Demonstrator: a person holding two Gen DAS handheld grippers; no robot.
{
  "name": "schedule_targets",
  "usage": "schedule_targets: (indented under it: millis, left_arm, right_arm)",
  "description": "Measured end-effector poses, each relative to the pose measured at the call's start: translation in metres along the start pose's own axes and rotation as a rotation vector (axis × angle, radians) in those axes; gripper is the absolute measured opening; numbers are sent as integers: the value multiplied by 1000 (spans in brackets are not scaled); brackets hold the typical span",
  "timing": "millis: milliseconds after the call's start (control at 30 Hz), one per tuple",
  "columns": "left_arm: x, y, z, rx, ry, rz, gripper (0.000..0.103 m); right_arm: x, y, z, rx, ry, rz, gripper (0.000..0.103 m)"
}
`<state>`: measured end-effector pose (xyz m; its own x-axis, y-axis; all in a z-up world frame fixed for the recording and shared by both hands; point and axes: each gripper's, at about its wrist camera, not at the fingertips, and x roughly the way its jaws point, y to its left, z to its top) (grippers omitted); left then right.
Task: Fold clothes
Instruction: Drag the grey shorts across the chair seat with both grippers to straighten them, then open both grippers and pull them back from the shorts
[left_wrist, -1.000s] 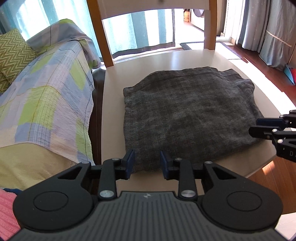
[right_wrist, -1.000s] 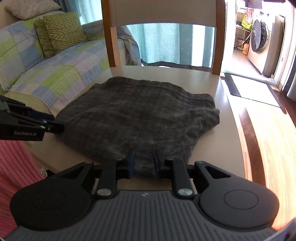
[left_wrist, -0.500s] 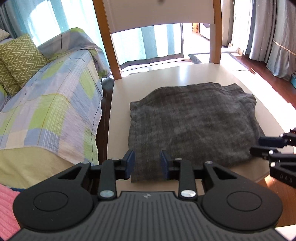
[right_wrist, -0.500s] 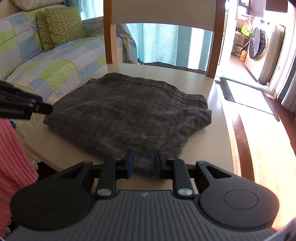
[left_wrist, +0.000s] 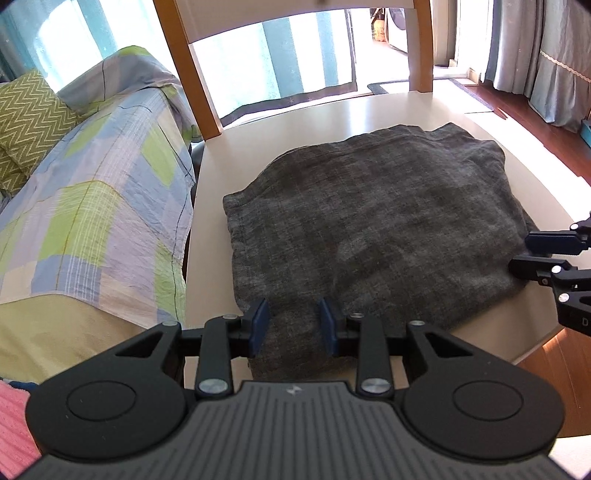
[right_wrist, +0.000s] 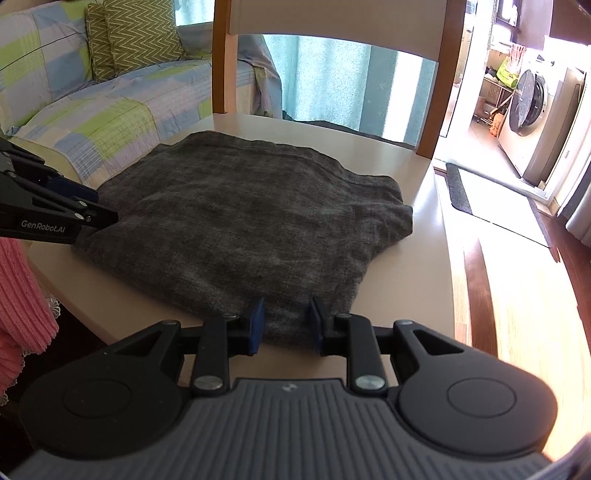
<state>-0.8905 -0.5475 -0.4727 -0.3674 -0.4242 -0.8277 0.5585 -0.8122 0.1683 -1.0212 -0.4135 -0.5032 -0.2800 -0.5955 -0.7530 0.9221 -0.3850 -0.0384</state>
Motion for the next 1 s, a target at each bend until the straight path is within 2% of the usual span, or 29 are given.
schedule_targets:
  millis: [267, 367, 433, 533, 633, 700, 800, 900, 1000]
  left_arm:
    - [-2, 3, 10, -6, 26, -2, 39]
    - [-8, 5, 16, -33, 44, -4, 47]
    - [-19, 6, 21, -58, 37, 6, 51]
    - [-38, 8, 24, -91, 56, 18, 58]
    - [-52, 11, 20, -139, 101, -10, 60]
    - [-58, 9, 16, -159, 146, -14, 60]
    - [-67, 5, 9, -184, 190, -26, 60]
    - [-75, 1, 0, -205, 207, -38, 60]
    - [-87, -2, -12, -211, 200, -43, 61]
  right_arm:
    - [-3, -1, 4, 15, 18, 0, 24]
    - [-17, -6, 10, 107, -28, 20, 25]
    - [-29, -7, 15, 153, -47, 24, 30]
    - [-48, -5, 20, 180, -44, 20, 34]
    - [-71, -4, 19, 229, -38, 43, 37]
    - [-84, -2, 13, 252, -24, 43, 43]
    - [-97, 1, 1, 297, -1, 31, 44]
    - [-110, 4, -15, 370, 15, 13, 45]
    - [-122, 11, -27, 390, 4, -5, 47]
